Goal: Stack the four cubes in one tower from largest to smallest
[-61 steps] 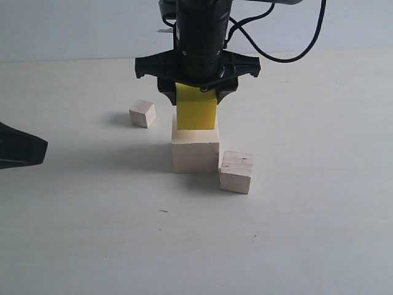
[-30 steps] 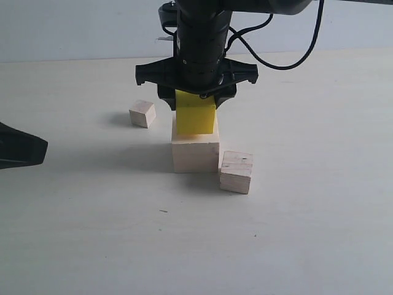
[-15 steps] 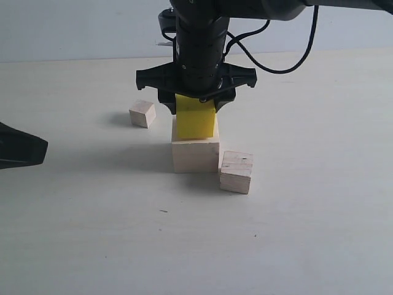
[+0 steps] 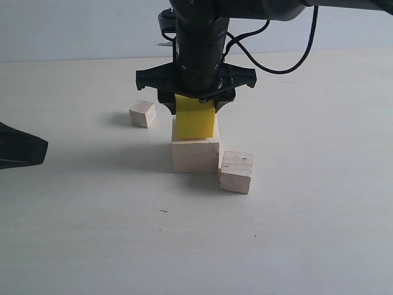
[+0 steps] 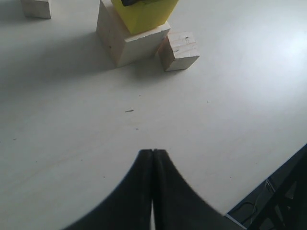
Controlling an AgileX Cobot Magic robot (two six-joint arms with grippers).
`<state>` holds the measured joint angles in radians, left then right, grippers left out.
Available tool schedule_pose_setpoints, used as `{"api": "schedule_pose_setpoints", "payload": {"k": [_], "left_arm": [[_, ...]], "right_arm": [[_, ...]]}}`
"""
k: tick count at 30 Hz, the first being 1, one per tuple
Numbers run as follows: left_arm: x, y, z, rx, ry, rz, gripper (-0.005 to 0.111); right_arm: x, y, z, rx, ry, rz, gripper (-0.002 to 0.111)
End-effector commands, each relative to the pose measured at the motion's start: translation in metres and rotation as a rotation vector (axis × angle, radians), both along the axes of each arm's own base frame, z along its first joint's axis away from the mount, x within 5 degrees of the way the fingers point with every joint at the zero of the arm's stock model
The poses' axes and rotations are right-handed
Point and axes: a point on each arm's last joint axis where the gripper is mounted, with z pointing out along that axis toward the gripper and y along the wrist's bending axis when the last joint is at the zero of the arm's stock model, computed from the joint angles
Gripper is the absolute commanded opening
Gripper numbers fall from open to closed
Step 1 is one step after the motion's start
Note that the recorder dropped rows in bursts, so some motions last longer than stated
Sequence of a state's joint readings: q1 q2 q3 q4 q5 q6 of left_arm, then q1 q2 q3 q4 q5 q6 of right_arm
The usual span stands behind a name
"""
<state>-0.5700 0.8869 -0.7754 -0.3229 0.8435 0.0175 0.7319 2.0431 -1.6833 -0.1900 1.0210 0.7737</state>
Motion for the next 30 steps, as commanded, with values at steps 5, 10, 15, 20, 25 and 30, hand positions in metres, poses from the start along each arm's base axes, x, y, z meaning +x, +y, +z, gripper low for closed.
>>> {"api": "schedule_pose_setpoints", "payload": {"k": [5,10,15,20,25,30], "left_arm": [[-0.0009,0.0008,0.0005,-0.004,-0.005,0.000,0.000],[-0.0009,0.0008,0.0005,-0.004,-0.005,0.000,0.000],[-0.0009,0.0008,0.0005,-0.004,-0.005,0.000,0.000],[-0.0007,0.0008,0.0006,-0.005,-0.006,0.000,0.000],[-0.0007,0.0008,0.0006,-0.005,-0.006,0.000,0.000],[-0.0007,0.0008,0.0006,-0.005,-0.006,0.000,0.000]], "right_arm": [[0.0005,0.0007,0.0006,0.005,-0.013,0.009,0.002],[0.0005,0.0007,0.0006,0.005,-0.013,0.009,0.016],[0.0005,0.0007,0.0006,0.005,-0.013,0.009,0.037],[0.0005,0.0007,0.0006,0.004,-0.013,0.011,0.057],[0.0005,0.0007,0.0006,0.004,-0.013,0.011,0.070],[0.0005,0.0007,0.0006,0.004,-0.013,0.011,0.071]]}}
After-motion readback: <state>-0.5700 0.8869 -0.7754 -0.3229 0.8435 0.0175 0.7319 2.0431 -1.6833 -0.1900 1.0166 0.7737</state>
